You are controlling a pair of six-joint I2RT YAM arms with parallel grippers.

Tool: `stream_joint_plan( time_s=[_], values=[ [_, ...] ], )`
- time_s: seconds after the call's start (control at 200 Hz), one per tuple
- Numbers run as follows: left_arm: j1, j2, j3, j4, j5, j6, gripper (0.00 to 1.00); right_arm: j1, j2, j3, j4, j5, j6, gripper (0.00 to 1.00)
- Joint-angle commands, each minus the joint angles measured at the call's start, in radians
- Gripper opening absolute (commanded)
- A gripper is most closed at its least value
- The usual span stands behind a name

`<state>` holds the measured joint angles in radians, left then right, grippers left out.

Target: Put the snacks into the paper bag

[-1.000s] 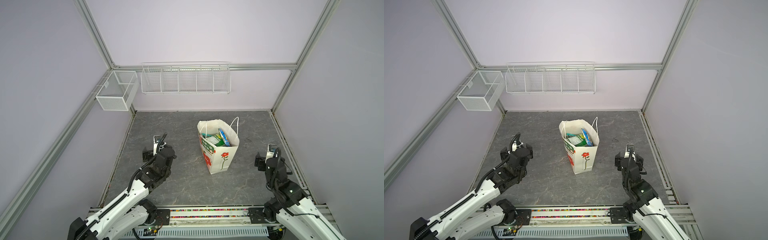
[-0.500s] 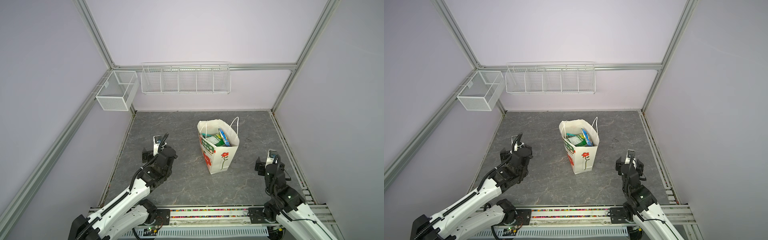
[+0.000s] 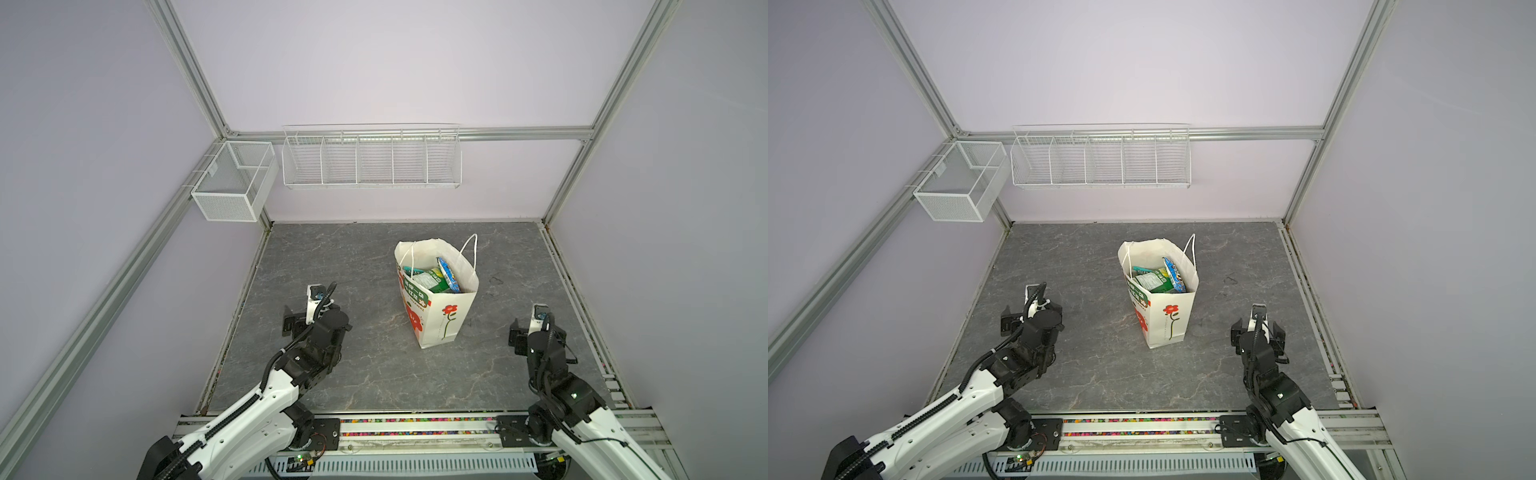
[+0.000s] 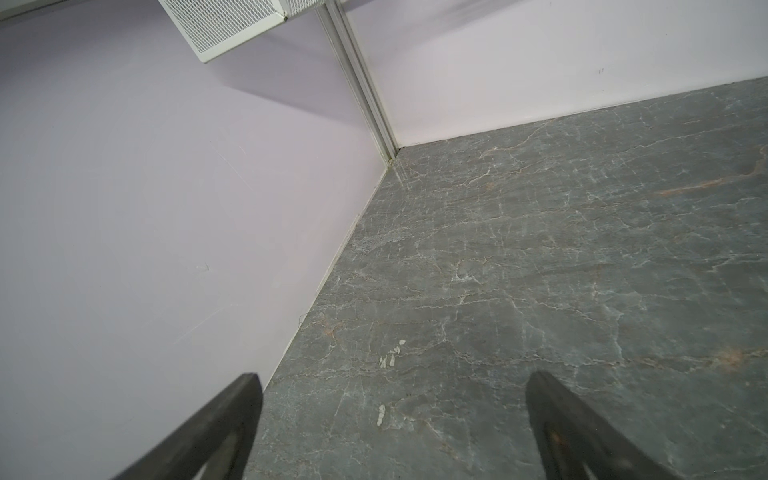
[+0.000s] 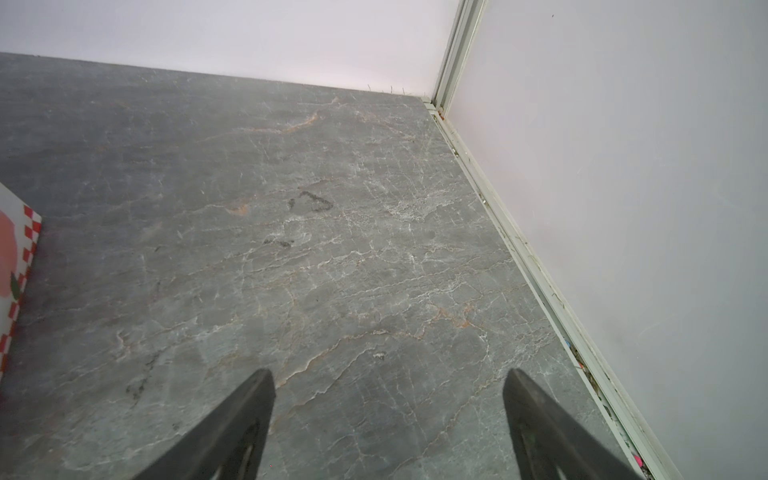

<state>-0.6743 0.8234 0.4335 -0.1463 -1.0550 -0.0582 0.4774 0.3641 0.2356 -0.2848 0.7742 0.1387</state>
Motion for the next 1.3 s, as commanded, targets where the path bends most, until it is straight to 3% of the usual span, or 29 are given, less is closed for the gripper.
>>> stream_joint_plan(
  time_s=[0.0,0.545,1.035,1.295],
  values=[
    [0.007,0.002,-0.009,0.034,-0.016,0.022,0.99,-0.006,-0.013,-0.023,0.033,0.035,0.005,0.89],
    [0.042,-0.012,-0.11,0.067,0.045,-0.023,0.99,-0.007,0.055,-0.03,0.068,0.058,0.019,0.89],
    [0.104,-0.064,-0.143,0.044,0.1,-0.084,0.99,-0.008,-0.033,-0.047,0.041,0.047,0.028,0.88],
    [0.11,-0.199,-0.183,0.05,0.075,-0.089,0.99,-0.019,0.012,-0.048,0.091,0.077,0.032,0.89]
  ],
)
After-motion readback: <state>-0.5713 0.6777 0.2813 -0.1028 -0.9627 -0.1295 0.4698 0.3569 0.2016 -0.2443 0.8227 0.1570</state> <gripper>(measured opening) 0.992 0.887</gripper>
